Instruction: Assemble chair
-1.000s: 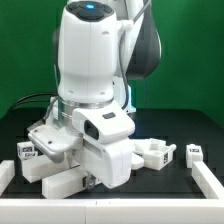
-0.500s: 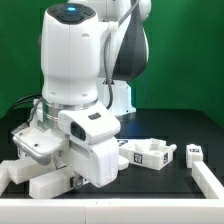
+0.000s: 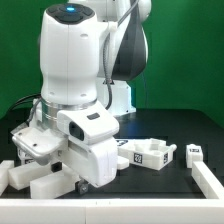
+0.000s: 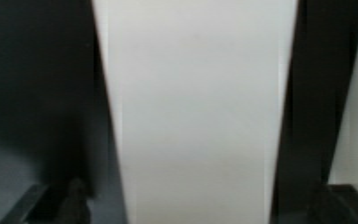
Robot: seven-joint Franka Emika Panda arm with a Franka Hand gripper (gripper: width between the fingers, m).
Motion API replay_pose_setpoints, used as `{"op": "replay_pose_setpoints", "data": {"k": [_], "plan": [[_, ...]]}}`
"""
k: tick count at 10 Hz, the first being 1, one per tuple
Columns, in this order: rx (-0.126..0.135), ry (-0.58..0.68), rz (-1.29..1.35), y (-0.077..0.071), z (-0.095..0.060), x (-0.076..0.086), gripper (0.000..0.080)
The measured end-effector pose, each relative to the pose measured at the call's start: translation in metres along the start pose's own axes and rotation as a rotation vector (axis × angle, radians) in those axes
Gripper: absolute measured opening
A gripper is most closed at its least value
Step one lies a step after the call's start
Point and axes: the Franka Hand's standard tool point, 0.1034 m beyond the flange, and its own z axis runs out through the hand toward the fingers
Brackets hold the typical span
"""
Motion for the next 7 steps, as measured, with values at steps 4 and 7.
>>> {"op": "replay_pose_setpoints", "data": {"k": [4,7], "plan": [[-0.044,-0.050,0.347,0.000,-0.056,0.025,0.0649],[-0.057,-0.046,0.554,0.001,-0.055,0.032,0.0649]]}}
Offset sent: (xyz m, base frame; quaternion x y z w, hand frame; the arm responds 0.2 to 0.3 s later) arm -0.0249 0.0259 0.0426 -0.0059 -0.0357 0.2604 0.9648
